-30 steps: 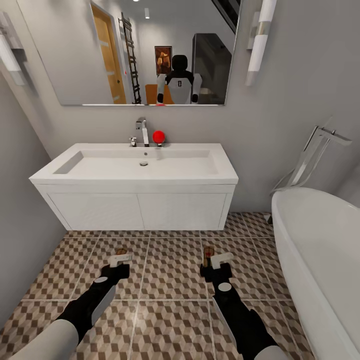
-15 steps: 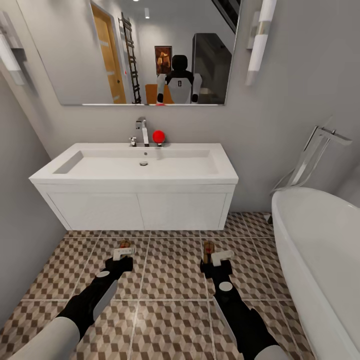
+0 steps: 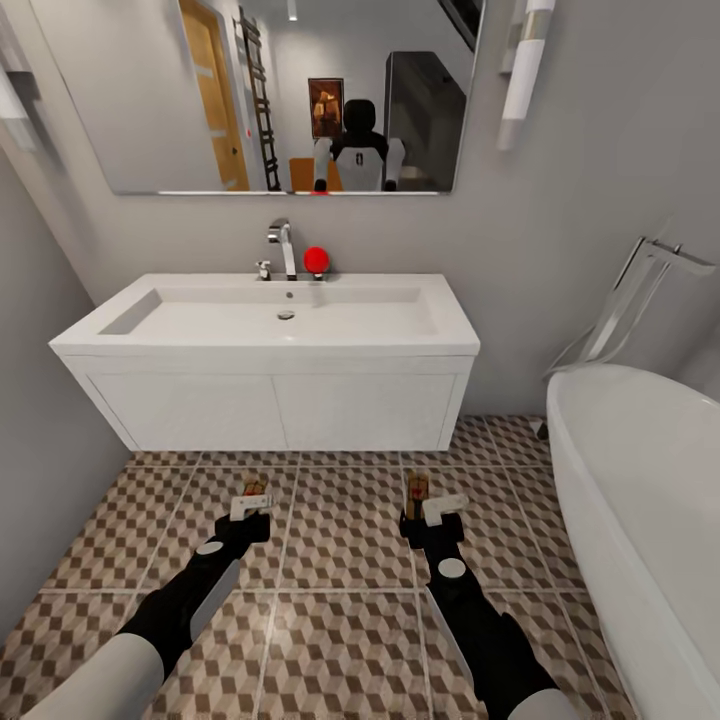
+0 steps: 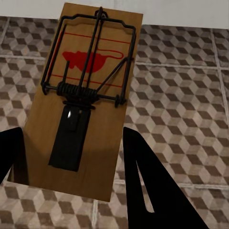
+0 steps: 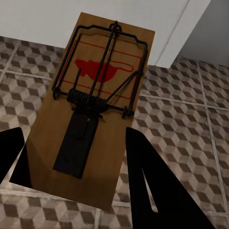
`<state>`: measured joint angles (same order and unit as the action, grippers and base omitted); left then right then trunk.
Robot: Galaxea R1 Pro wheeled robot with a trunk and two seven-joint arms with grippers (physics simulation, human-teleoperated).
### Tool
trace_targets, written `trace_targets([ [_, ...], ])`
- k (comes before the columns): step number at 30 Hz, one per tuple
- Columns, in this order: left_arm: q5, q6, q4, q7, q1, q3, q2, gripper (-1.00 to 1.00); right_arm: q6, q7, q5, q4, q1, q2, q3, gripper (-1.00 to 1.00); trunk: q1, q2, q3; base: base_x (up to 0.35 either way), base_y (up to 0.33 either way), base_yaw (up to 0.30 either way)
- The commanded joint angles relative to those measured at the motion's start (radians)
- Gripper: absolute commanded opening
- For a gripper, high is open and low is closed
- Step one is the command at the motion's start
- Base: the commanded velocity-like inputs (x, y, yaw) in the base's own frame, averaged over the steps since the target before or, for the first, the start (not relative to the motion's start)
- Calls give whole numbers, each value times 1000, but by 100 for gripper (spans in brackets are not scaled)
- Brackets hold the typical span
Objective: Take the four mousetraps from the cabinet in the bathroom and place them on the bathroom floor. Make sure all four end up on the same floor surface, and ensure that at least two of them are either under or directly next to the same bathroom sink.
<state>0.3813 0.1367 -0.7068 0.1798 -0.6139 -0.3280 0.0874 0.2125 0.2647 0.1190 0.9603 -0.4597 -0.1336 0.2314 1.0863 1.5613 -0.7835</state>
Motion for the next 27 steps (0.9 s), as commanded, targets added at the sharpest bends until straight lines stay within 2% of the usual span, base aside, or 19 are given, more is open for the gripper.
trace_targets([
  [1,5,4,-4,12,-1,-8,2,-100,8,2,7,1,0,0,2,-100,4,8,-6,0,0,0],
  [14,5,4,-27,12,-1,-9,2,-100,8,1,6,1,0,0,2,-100,54,99,-67,0,0,0],
  [20,5,4,-28,12,0,-33,2,-100,9,2,6,1,0,0,2,-100,77,141,-96,0,0,0],
  [27,5,4,-30,12,-1,-37,2,-100,18,3,6,1,0,-1,1,-100,104,190,-129,0,0,0],
])
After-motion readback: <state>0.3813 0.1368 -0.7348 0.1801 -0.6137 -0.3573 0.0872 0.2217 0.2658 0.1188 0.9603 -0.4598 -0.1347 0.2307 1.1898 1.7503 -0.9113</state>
